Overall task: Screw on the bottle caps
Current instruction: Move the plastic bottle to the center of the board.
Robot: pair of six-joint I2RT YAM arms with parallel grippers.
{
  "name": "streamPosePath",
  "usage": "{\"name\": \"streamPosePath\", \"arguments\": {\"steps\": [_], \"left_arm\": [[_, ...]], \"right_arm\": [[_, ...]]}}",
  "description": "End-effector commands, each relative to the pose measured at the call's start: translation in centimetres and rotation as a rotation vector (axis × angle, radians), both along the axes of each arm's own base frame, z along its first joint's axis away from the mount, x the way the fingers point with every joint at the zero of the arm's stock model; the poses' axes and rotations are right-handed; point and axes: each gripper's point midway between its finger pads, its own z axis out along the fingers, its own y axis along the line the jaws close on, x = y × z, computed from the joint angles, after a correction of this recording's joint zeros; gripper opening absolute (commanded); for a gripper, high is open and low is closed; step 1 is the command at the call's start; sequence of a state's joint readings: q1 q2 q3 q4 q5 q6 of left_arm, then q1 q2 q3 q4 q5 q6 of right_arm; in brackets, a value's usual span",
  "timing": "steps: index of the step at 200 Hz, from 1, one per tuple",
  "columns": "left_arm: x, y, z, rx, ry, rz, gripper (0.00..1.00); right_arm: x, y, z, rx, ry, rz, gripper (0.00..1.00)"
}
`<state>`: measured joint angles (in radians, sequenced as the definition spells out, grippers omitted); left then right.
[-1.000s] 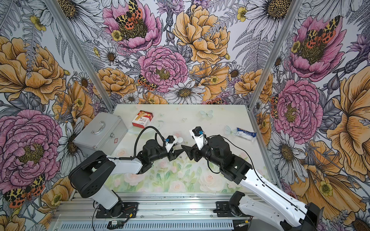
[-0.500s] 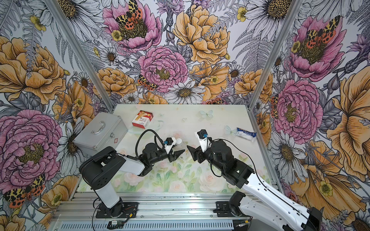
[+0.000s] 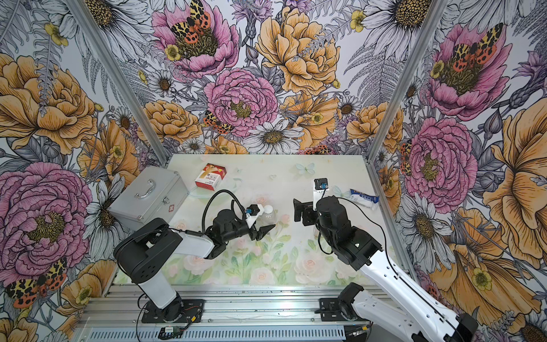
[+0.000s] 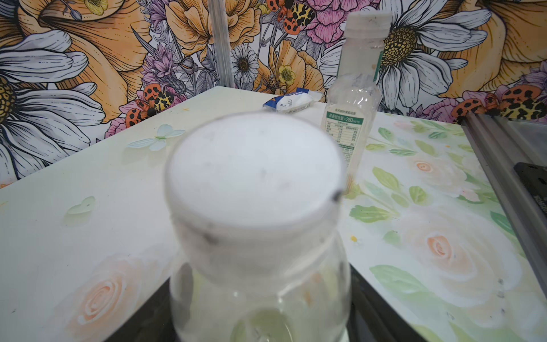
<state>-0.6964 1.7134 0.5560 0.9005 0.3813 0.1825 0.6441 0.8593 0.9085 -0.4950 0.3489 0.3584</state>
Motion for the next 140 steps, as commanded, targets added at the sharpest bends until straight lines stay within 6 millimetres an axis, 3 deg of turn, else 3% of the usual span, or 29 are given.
{"name": "streamPosePath", "arguments": {"steps": [1,23,51,84,140], "left_arm": [[-0.1,-0.1,1.9,-0.021,-0.015,-0.006,0.82],[-0.3,0.0,3.5,-0.037,-0.028,-0.018,0.92],[-0.6,0.3,5.0,-0.026,-0.046,-0.021,0.99],[-1.4,1.3,6.7,-0.027,-0.057,-0.004,0.99],[-1.6,4.7,9.7,-0.025,-0.106,0.148,0.99]], "right_arm": [[0.2,-2.5,0.7,-0.009,0.01,-0.098,1.0],[0.8,-4.1,1.2,0.029,0.04,-0.134,1.0],[0.9,-6.8,-1.0,0.068,0.292,-0.236,1.0],[0.4,-6.8,-3.9,0.037,0.498,-0.201,0.99],[0.7,-7.3,-8.0,0.006,0.634,-0.232,0.81]]}}
